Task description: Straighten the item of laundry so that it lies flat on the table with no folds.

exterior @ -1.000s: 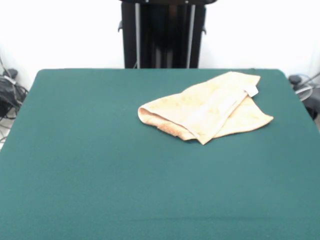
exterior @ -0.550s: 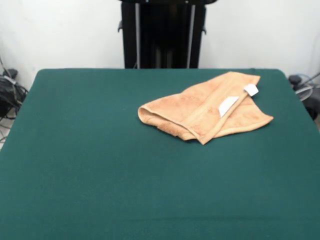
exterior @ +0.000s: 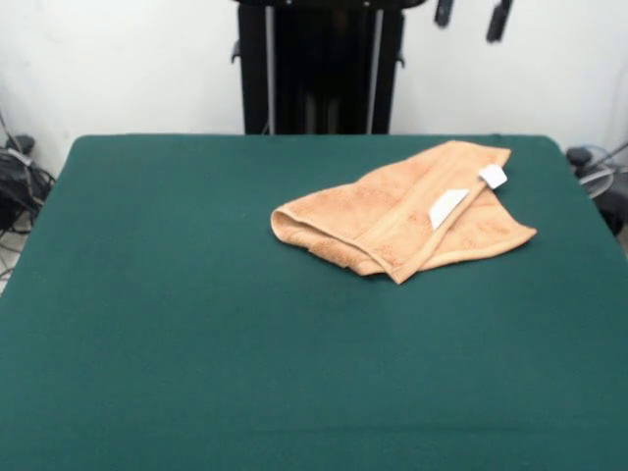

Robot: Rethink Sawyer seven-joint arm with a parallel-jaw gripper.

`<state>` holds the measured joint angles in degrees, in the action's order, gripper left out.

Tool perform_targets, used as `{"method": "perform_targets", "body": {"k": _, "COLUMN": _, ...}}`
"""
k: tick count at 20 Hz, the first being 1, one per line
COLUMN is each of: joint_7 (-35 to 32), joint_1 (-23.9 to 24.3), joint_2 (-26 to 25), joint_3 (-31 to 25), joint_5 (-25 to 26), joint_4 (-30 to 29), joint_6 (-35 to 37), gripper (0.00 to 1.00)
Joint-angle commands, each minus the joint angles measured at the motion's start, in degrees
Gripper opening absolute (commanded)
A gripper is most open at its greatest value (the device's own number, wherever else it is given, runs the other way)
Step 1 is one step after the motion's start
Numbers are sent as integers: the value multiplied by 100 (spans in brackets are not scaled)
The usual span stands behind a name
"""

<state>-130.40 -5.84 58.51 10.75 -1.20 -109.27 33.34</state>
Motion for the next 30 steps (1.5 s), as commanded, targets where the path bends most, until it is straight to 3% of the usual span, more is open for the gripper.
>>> {"method": "perform_targets", "body": {"k": 1, "joint_7": -702, "joint_1": -99, "joint_2": -800, "joint_3": -380, "joint_5": 219, "joint_4": -600, "joint_6": -912, "gripper": 100}}
{"method": "perform_targets", "body": {"k": 8, "joint_7": -797, "joint_1": -81, "joint_2": -1126, "joint_3": -540, "joint_5": -40, "joint_4": -788, "joint_6": -1713, "gripper": 100}}
{"method": "perform_targets", "body": {"k": 20, "joint_7": -712, "joint_1": 123, "joint_2": -1251, "joint_3": -1048, "joint_5": -251, "joint_4": -973, "joint_6": -1895, "gripper": 100}}
{"method": "perform_targets", "body": {"k": 30, "joint_7": -968, "joint_1": -94, "joint_2": -1410, "joint_3": -1189, "joint_5": -236, "joint_4": -1206, "joint_6": -2353, "gripper": 100}}
